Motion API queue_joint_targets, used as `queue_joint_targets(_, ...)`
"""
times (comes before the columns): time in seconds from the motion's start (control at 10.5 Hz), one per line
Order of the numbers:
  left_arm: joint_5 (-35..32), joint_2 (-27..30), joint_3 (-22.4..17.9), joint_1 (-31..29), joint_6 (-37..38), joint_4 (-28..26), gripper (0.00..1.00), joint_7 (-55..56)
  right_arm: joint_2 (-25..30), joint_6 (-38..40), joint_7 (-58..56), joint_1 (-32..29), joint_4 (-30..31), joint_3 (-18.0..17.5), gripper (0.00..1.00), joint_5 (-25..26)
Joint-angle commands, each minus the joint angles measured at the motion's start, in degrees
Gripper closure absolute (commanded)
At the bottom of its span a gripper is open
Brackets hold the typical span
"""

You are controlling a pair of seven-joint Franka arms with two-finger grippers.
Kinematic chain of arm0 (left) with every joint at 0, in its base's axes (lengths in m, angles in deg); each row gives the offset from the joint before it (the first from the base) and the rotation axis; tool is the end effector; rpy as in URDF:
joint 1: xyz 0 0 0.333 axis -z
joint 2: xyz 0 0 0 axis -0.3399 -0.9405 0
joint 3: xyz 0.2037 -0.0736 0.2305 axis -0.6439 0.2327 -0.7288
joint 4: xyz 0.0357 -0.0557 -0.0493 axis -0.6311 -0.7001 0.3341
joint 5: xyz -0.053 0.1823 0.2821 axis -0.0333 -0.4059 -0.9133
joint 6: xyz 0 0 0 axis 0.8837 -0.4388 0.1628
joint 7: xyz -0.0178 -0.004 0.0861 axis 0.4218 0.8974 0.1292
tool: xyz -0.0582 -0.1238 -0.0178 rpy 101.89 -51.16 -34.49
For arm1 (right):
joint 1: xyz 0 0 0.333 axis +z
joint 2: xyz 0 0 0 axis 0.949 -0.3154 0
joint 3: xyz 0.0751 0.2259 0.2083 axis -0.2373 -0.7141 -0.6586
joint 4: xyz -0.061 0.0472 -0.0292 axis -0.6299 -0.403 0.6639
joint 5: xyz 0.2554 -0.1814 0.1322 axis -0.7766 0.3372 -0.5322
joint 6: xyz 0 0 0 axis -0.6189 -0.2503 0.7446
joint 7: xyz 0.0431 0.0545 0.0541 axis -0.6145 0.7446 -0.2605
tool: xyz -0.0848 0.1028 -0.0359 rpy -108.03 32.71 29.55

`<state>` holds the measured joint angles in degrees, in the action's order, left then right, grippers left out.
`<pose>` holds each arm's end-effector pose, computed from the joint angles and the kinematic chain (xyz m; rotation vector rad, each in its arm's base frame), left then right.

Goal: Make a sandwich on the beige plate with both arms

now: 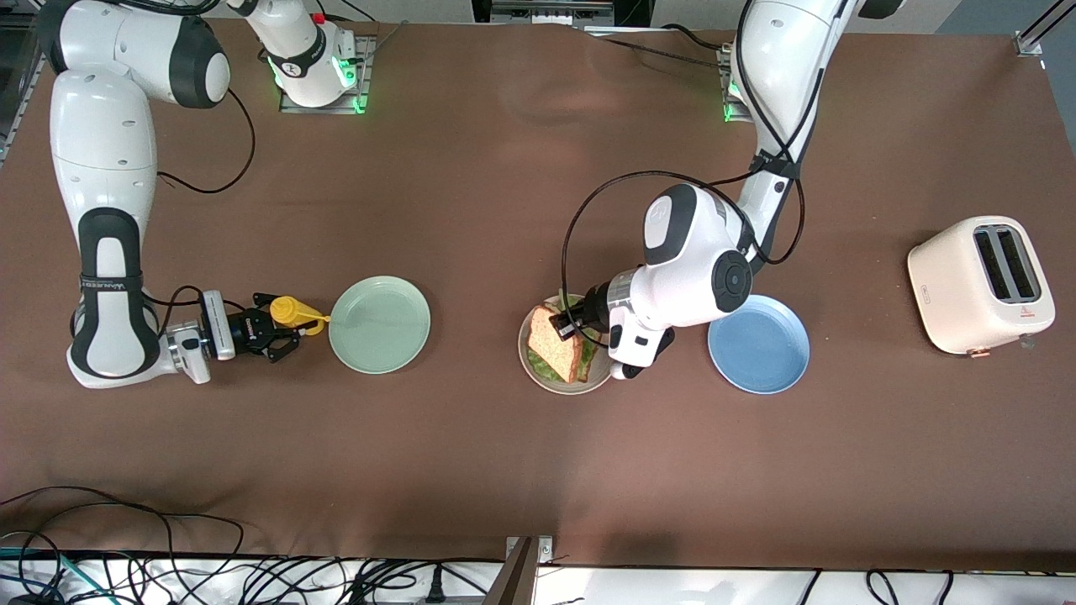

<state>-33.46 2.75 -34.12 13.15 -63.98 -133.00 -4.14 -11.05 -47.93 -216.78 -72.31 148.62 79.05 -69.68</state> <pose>0.5915 -0.3829 0.3123 2.4260 0.8545 -0.3900 0.5987 -0.0149 0.1316 -1.2176 -1.6630 -0.6715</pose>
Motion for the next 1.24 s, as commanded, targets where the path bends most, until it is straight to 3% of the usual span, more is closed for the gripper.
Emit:
queue_joint_targets(0.0,2.23,-1.98,-0.44,0.73,-4.08,1.04,1.00,-0.65,-0.70,0.22,-1.29,-1.24,-1.27,-0.16,0.56,-0.54)
queue_joint_targets(0.19,2.23,-2.07,-0.44,0.82,-4.18,1.04,1.00,-0.65,-0.61,0.22,-1.12,-1.24,-1.36,0.45,0.40,-0.54)
queue_joint_targets(0.29,2.23,-2.07,-0.44,0.82,-4.10,0.95,1.00,-0.74,-0.53,0.22,-0.68,-1.15,-1.36,0.72,0.00,-0.54)
queue_joint_targets(0.48,2.23,-1.72,-0.44,0.64,-2.09,0.16,1.00,-0.74,0.17,0.13,3.51,-1.15,-1.45,1.33,0.00,2.78)
queue_joint_targets(0.67,1.53,-1.72,-0.44,-0.23,4.66,0.07,1.00,-0.65,2.97,-0.13,8.95,-1.24,-1.28,1.42,0.00,7.34)
queue_joint_targets(0.86,1.35,-1.81,-0.62,-1.28,8.81,-0.80,0.98,-0.92,11.12,-4.94,17.56,-1.15,1.08,0.99,0.00,16.03)
queue_joint_targets(1.15,1.35,-1.90,-0.62,-2.43,10.32,-0.98,0.75,-1.09,22.46,-9.07,33.36,-1.15,4.86,-2.87,0.00,26.33)
